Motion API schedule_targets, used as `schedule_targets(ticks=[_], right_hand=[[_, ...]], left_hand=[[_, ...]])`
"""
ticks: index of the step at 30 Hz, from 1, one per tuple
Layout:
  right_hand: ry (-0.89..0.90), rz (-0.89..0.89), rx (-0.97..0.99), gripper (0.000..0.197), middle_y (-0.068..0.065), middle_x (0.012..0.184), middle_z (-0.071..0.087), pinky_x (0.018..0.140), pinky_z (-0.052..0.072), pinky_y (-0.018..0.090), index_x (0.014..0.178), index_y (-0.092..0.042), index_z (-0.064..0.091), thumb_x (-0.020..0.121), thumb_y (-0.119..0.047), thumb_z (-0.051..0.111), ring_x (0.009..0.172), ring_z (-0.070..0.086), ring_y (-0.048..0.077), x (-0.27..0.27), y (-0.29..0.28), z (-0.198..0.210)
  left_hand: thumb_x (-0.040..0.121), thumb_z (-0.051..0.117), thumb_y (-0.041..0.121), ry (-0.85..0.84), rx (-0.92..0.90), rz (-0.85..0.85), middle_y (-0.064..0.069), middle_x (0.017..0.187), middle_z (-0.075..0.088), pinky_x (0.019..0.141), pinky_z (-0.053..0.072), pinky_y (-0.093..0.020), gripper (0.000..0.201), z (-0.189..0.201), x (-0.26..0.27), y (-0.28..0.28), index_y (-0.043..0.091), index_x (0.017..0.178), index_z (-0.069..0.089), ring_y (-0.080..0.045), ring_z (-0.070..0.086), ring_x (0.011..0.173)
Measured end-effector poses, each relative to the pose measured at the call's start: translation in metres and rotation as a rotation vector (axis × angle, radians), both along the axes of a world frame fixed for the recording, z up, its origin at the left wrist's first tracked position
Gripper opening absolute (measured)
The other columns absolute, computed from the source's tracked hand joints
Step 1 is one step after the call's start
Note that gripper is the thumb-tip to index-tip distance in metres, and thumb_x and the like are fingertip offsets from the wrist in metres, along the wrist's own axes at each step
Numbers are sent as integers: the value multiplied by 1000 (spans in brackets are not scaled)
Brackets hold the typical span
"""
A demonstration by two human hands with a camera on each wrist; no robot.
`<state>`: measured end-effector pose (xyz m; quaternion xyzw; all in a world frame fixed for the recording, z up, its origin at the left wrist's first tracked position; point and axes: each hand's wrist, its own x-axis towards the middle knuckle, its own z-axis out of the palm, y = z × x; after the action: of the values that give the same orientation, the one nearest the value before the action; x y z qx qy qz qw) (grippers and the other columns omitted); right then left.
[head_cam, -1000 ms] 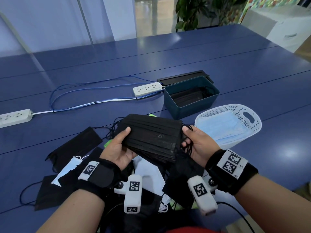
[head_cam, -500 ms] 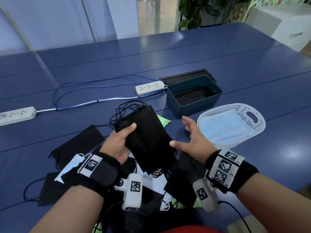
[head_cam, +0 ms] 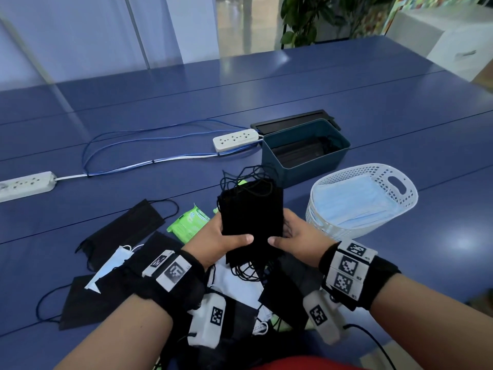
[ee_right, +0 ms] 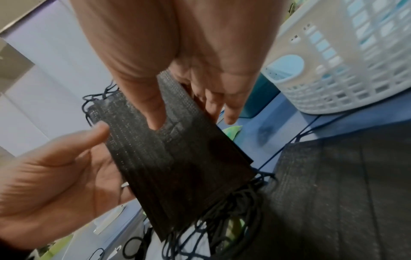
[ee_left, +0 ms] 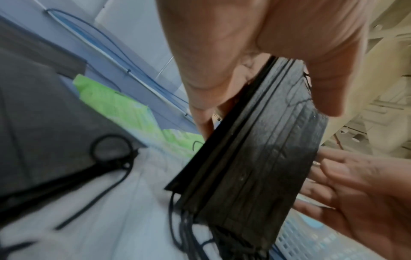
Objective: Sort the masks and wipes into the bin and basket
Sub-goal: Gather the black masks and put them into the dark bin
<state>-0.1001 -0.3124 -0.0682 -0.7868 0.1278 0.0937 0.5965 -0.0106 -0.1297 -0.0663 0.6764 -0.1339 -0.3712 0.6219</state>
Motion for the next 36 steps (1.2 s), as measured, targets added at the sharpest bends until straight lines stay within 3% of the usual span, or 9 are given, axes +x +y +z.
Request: schedule_targets(ticks=[5,8,13,17,22,27,30,33,36], right_hand=[[21,55,-47,71,-6,132,54,109,38,42,138,-39,27,74,-32,55,125,49,9,6,8,-8],[42,69,-78,64,-3,131,54,109,38,42,138,-40,27,79,-25,47,124,50,12,10,11,-11],[15,-55,-70,50,3,133,51,111,33,29,139,-13,35,94,8,32,126,46,12,12,6,-2],[-19,-62,-250,25,-9,95,61,75,41,5,117,-18,57,96,-10,45,87,57,1,7,4,3],[-39,-151,-275,9,-8,59,57,61,39,18,82,-13,66,88,-17,62,50,50,-3,5,-3,-4],[0,-154,-50,28,-4,61,64,66,46,20,72,-22,65,91,-3,56,60,58,6,5,2,3],[5,-195,111,30,12,77,68,74,51,31,82,-19,69,90,4,51,72,60,19,5,6,7],[32,-149,-1,39,26,74,66,69,46,33,77,-29,73,87,2,51,67,56,22,3,4,3],[58,-146,9,38,9,67,66,69,47,32,77,-27,71,88,3,51,67,57,19,1,3,0]], left_hand=[[72,78,9,15,28,58,-8,102,70,85,54,-28,40,-6,-8,-8,11,109,63,-17,68,95],[72,76,6,27,-19,124,-11,94,72,87,53,-35,24,-4,-10,-8,11,94,69,-20,68,88],[67,73,12,65,-89,127,-6,101,74,88,53,-29,34,2,-7,0,16,100,69,-19,69,97],[68,70,13,57,-69,46,-10,109,71,87,54,-25,40,4,-10,4,14,108,66,-19,67,102],[70,72,14,64,-47,25,-11,108,71,92,53,-34,41,2,-12,6,10,111,66,-23,67,103],[80,69,-3,70,-32,96,-7,92,74,84,55,-31,23,3,-15,3,19,80,75,-23,70,90],[77,72,-2,64,-56,122,-12,94,73,82,56,-31,20,4,-15,1,17,83,75,-25,69,88],[80,70,1,65,-41,116,-17,99,72,83,56,-31,17,5,-16,3,13,92,74,-27,69,92],[85,65,3,34,7,127,-12,100,73,86,54,-32,16,3,-15,4,12,97,71,-25,69,96]])
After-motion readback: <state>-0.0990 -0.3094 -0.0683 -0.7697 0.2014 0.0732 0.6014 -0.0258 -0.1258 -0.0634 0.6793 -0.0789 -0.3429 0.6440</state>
